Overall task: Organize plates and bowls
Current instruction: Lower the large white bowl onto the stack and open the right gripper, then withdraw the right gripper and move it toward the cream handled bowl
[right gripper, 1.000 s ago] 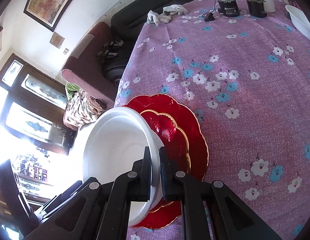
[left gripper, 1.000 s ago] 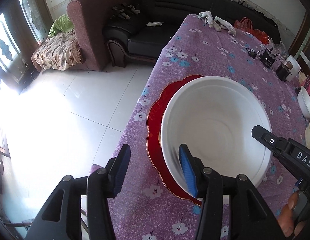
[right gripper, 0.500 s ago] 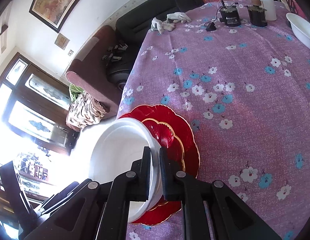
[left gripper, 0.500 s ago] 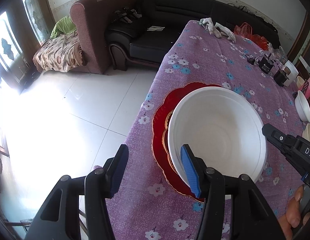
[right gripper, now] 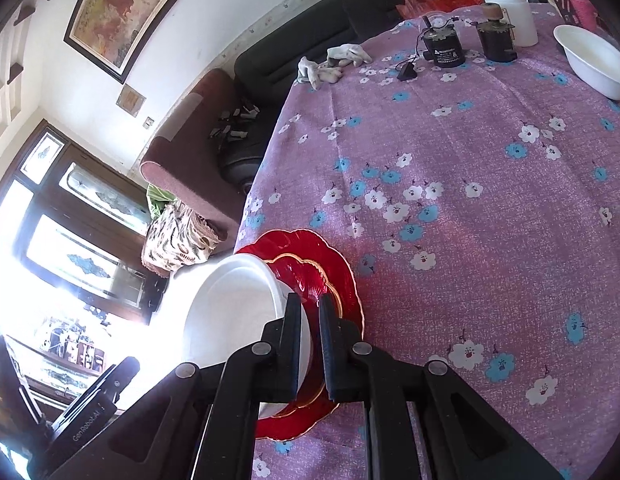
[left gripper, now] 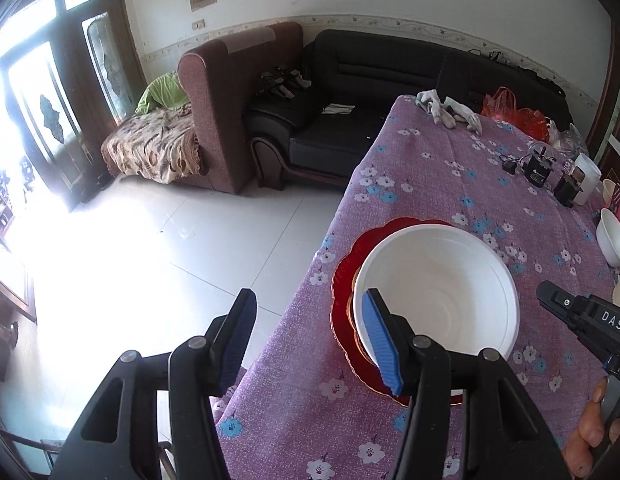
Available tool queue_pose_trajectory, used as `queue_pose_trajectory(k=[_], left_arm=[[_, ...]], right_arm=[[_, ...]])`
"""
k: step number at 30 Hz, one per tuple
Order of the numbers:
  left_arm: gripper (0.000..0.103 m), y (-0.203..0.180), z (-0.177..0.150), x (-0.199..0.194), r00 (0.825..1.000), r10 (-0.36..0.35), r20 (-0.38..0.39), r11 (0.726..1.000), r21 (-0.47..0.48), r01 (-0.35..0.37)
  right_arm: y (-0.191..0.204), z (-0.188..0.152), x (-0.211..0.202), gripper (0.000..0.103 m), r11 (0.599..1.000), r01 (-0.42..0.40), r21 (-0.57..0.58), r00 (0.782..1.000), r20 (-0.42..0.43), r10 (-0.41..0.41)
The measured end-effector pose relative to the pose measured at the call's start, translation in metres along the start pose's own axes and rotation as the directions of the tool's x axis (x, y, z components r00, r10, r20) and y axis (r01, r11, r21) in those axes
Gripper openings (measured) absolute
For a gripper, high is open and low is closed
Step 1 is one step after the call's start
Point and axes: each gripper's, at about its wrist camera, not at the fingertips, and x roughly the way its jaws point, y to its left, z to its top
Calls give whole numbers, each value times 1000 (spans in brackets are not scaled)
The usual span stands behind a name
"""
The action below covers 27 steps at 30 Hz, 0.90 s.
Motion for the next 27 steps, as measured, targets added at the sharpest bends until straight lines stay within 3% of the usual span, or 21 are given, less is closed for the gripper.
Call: queue_pose_trajectory(k=[10, 19, 27], left_arm=[[61, -40, -17, -50, 989, 10, 150, 999, 28, -15], [63, -93, -26, -71, 981, -64, 186, 995, 90, 48], [67, -157, -28, -73, 977, -126, 170, 982, 159, 99]], right_arm=[[-32, 1, -24, 11, 999, -8, 36, 1000, 24, 7], [-64, 4, -59, 11, 998, -17, 65, 997, 71, 13], [-115, 12, -100, 11, 993, -3, 117, 991, 131, -13]])
